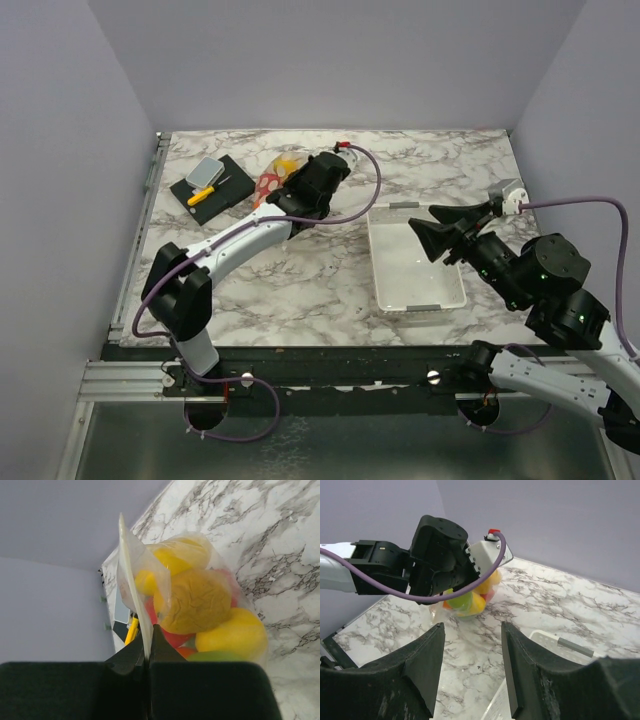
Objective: Place the food in the zip-top bag and seal the zipper
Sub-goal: Place the zipper food storage bag at the center of the board.
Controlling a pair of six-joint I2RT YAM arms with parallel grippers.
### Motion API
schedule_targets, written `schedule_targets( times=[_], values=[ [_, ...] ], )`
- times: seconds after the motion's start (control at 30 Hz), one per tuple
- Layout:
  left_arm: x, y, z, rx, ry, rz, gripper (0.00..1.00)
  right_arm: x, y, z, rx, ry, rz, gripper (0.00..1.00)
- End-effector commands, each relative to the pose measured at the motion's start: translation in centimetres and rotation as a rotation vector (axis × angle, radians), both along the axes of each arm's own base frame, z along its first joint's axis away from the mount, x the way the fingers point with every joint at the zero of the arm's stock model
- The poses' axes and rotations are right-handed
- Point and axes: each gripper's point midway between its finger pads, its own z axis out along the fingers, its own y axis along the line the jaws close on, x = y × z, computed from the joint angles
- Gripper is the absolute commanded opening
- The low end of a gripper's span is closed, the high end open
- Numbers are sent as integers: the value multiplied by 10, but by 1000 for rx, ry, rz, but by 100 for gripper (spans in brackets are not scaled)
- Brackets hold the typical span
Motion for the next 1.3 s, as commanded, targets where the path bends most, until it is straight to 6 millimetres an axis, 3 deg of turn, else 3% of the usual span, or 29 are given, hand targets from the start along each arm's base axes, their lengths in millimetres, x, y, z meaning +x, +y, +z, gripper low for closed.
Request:
schedule_targets(
  times=[0.0,0.27,0.43,0.87,1.07,1.17,1.23,1.27],
  values=[
    [4,-14,-14,51,-15,-11,0,2,-10,-17,-44,19,-40,55],
    [-21,-53,-76,70,90,-96,0,2,-13,-25,-58,23,-51,57],
    [-44,-62,-103,61,140,-121,0,4,-12,-31,-81,32,-56,58],
    [-95,-73,-124,-107,227,-94,0,14,-4,-41,-128,58,-75,65],
    [-119,-81,-132,-240,280,-84,22,16,-2,-45,-143,85,-81,67],
    [-129,-83,-130,-306,295,-81,42,17,-1,-48,-148,102,-86,69],
    [-137,-87,-128,-368,318,-87,46,18,-1,-49,-148,110,-90,70],
    [-142,-89,-127,-405,338,-96,53,18,-1,-50,-148,113,-92,70]
  ],
)
